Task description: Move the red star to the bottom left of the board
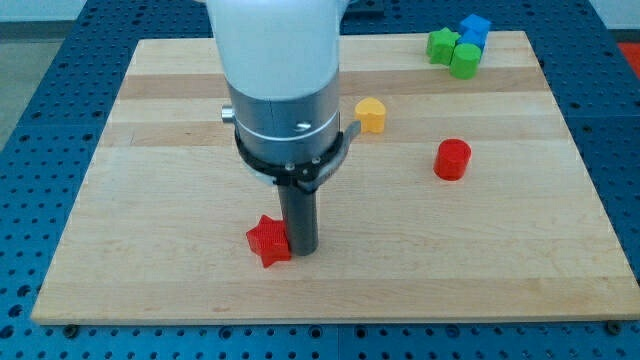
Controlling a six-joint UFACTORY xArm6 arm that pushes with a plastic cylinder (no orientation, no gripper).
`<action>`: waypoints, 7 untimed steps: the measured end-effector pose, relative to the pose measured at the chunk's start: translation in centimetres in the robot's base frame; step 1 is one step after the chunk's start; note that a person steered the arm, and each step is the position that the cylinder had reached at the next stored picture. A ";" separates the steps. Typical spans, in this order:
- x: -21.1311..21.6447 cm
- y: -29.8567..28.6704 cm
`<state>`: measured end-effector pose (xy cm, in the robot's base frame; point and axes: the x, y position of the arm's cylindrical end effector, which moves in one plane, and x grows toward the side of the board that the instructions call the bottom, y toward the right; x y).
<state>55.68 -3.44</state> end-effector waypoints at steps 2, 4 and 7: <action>0.2 -5.1; -4.0 -8.6; -3.9 -10.4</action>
<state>51.81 -13.84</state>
